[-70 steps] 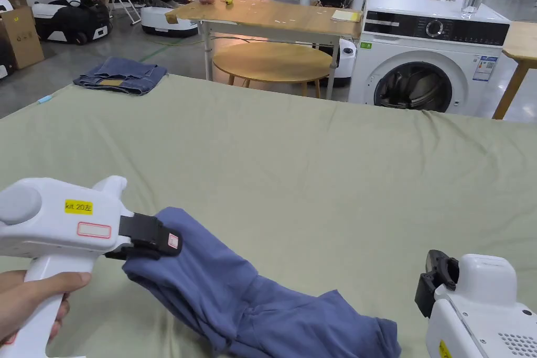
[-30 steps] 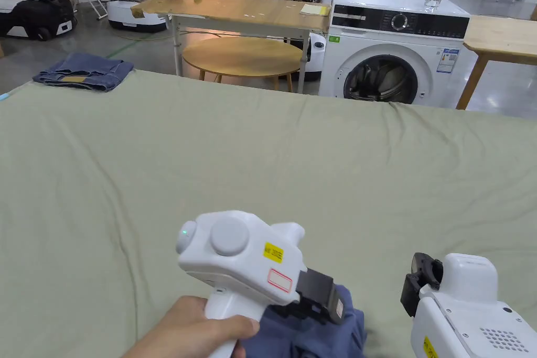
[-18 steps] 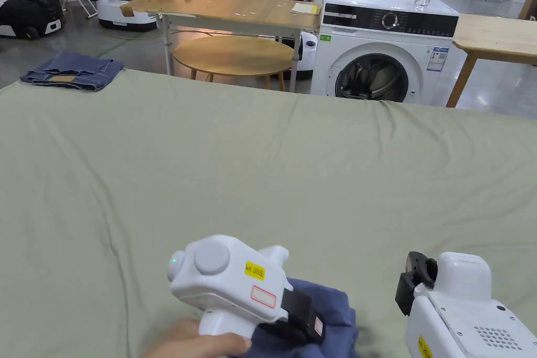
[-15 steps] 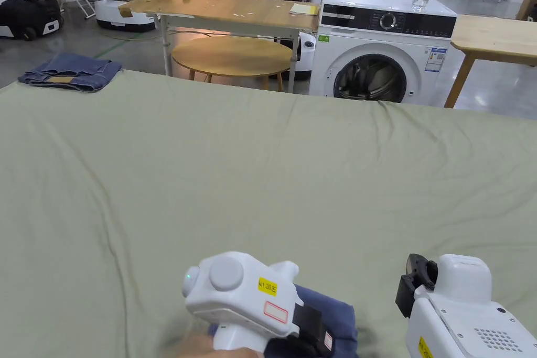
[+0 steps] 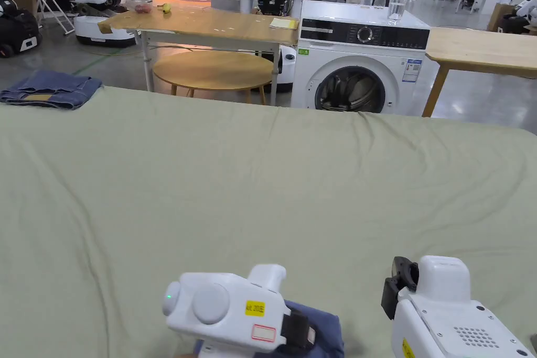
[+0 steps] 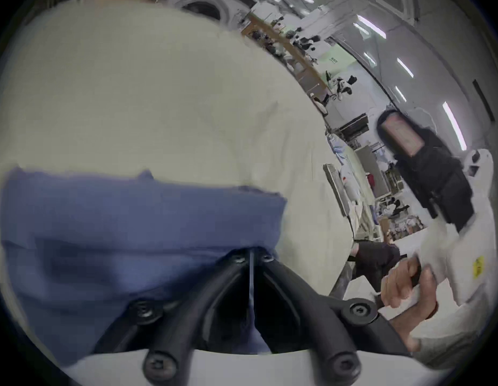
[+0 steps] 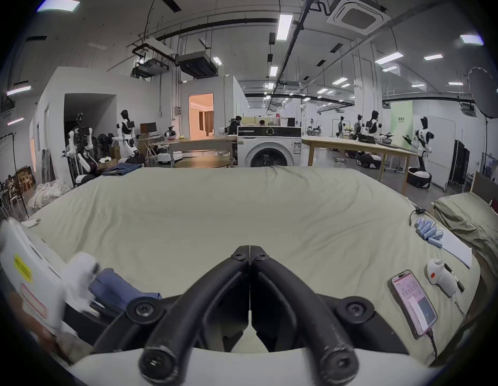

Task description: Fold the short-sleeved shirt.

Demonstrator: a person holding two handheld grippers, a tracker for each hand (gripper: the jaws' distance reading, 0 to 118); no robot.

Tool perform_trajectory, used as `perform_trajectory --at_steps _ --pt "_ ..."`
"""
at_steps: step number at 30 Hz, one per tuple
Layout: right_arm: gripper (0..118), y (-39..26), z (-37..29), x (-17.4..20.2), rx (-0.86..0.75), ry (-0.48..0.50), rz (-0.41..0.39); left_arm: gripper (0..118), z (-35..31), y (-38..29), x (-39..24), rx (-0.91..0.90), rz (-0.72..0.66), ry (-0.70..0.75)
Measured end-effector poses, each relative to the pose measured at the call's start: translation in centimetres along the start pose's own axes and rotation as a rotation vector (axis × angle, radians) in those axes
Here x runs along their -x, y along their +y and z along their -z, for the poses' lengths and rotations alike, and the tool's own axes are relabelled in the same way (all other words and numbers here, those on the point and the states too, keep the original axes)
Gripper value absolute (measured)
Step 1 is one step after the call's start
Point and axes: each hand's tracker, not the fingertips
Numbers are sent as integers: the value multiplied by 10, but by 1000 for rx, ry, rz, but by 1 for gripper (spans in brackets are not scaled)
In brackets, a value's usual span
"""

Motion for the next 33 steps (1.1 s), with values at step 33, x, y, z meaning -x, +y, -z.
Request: perform_trajectory --at_steps 33 --pt "0 -44 -27 50 265 208 -53 0 -141 -43 37 -798 177 652"
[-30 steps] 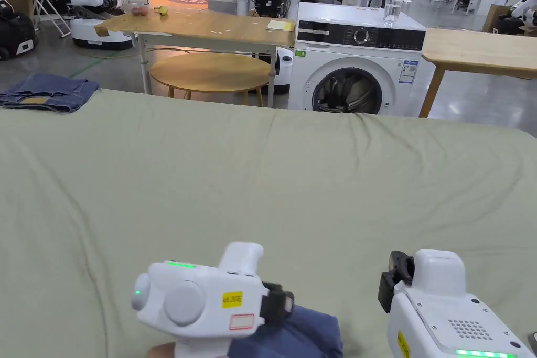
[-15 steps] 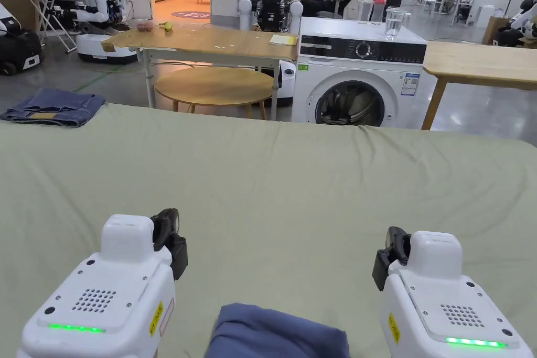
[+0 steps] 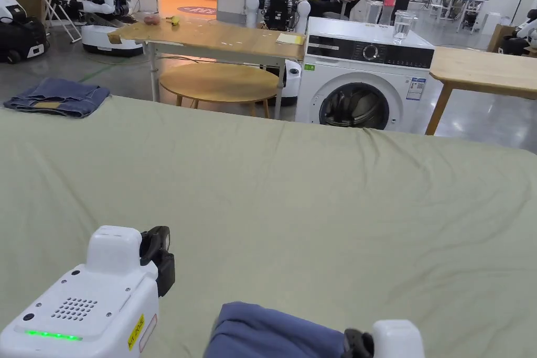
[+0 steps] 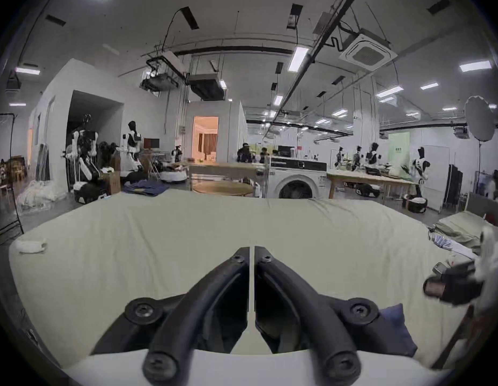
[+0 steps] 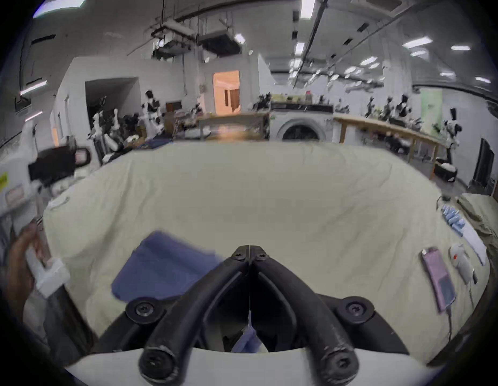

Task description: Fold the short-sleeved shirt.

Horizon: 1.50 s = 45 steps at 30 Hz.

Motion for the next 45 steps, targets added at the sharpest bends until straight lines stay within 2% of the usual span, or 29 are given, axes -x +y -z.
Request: perform_trajectory --at_steps 4,7,9,18,20,21,22,23,24,25,30,34,37,40,45 --pt "0 -11 27 5 72 -12 8 0 -2 -8 4 41 -13 -12" --pt "0 -11 50 2 91 -72 18 0 -4 -15 9 78 -33 -30" --pt "0 -8 61 -1 100 -77 38 0 -4 -20 12 113 -52 -41" --pt "0 -9 73 2 159 -111 54 0 12 -33 36 455 -201 -239" --pt "0 -8 74 2 166 -111 53 16 21 -29 46 543 -303 -346" --pt "0 -8 74 2 170 -112 50 28 26 -29 51 588 -357 -396" --pt "0 -8 74 2 172 -113 47 48 31 -29 55 617 -395 -417" --pt "0 -8 74 3 175 -114 40 61 36 -33 58 660 -428 -441" --pt "0 -7 74 3 178 -115 34 71 43 -35 61 704 -444 -466" --pt "0 -7 74 3 181 -115 32 75 48 -36 63 732 -452 -480" --pt "0 -7 77 -1 188 -107 38 75 85 -54 69 862 -584 -625" --pt "0 -8 78 -2 187 -104 41 75 113 -78 58 968 -579 -685" --pt "0 -8 79 -3 188 -102 44 75 129 -100 44 1054 -638 -750" --pt "0 -7 78 -4 191 -98 49 75 127 -103 27 1022 -703 -858" --pt "0 -7 78 -5 193 -91 58 73 117 -106 6 992 -758 -824"
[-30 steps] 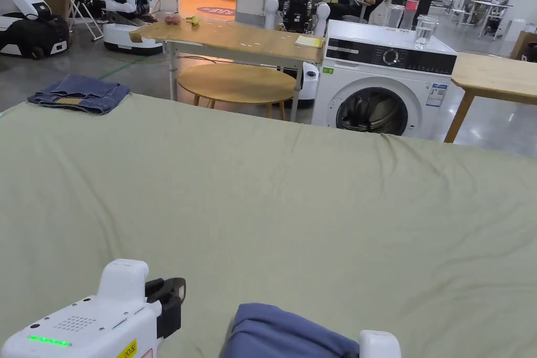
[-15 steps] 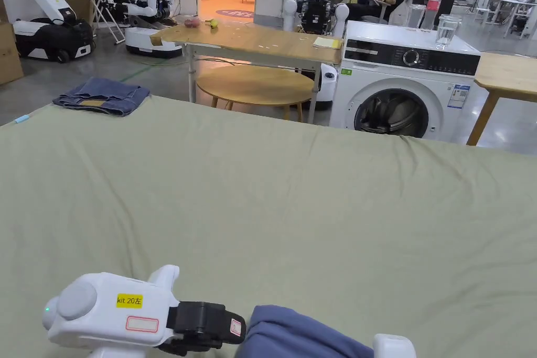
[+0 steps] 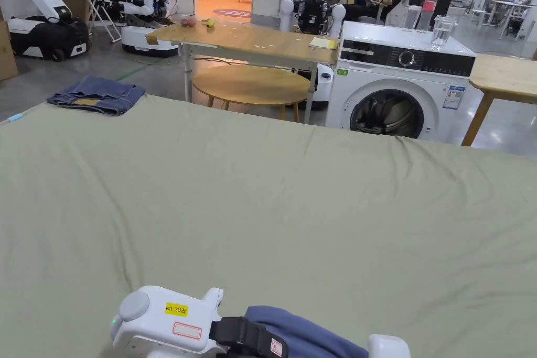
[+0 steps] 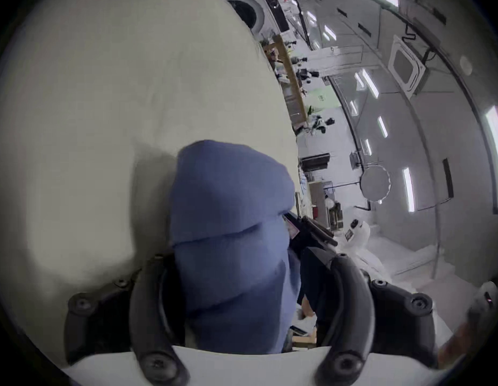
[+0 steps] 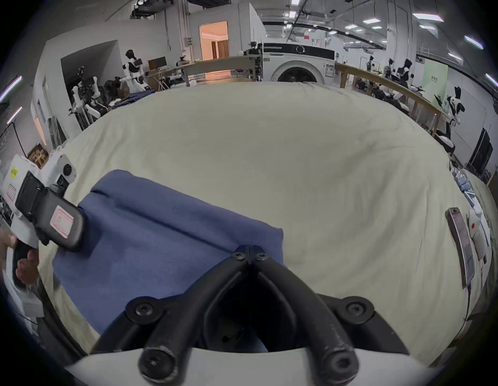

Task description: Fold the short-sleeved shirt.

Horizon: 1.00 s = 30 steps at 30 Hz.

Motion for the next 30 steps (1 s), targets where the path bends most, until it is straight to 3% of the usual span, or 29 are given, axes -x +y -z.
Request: perform_trajectory --at_steps 3,6,19,25,30 --pt "0 -1 0 0 -4 2 1 36 1 -5 13 -40 -26 29" --pt "0 -4 -5 3 -9 0 -10 24 -2 -11 14 -58 -27 14" --pt "0 12 -27 11 -88 10 -56 19 -32 -14 -19 -98 9 28" --pt "0 35 -34 18 -169 21 -64 19 -102 -4 -31 -176 32 129" --pt "0 51 -35 30 -225 22 -84 19 -183 17 -47 -217 92 304"
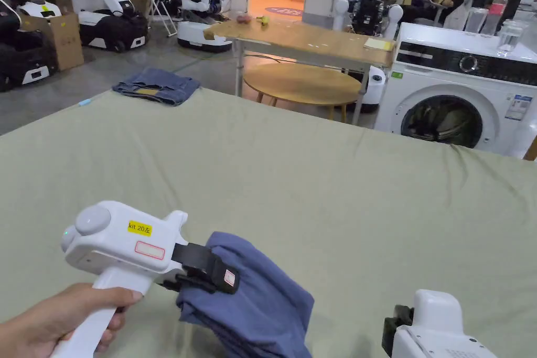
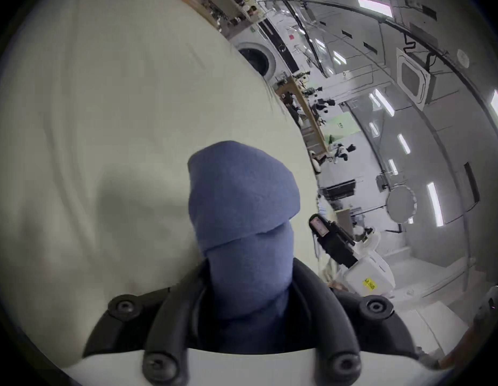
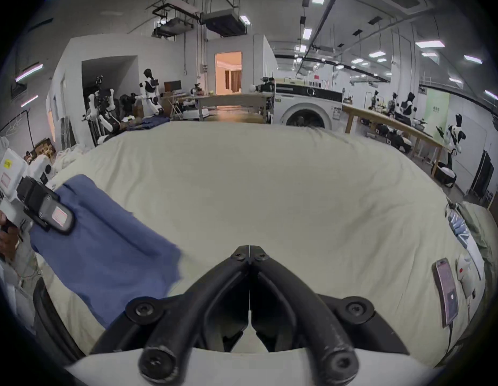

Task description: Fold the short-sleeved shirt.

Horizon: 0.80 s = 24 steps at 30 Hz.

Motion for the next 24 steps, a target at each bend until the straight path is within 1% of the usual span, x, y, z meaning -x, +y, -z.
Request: perform_trajectory --at_steps 3,4,8,11,12,13,14,19,20,22,24 --pt "0 7 3 7 -12 13 -4 19 -46 19 9 -24 25 106" --pt "0 8 5 10 -13 18 -6 19 -56 22 9 -25 23 121" --pt "0 11 8 26 -4 44 -23 19 -108 40 32 -31 -18 234" --pt "0 7 16 32 7 62 -36 19 -141 53 55 -33 -57 324" --pt "0 5 18 34 13 68 -39 19 -155 67 77 -35 -75 354" --pt "0 4 19 36 16 73 -41 19 -163 72 85 -39 -88 385" --pt "0 3 21 39 24 74 -43 19 -174 77 96 -34 -94 445" --pt "0 -3 26 42 50 75 -60 19 -209 84 132 -42 -162 555" --pt "0 -6 30 41 55 75 -59 19 -211 75 125 -44 -160 590" --pt "0 -10 32 40 69 77 -56 19 -219 74 129 -21 -144 672" --pt "0 -6 29 41 77 78 -60 19 -219 69 130 -32 -178 745"
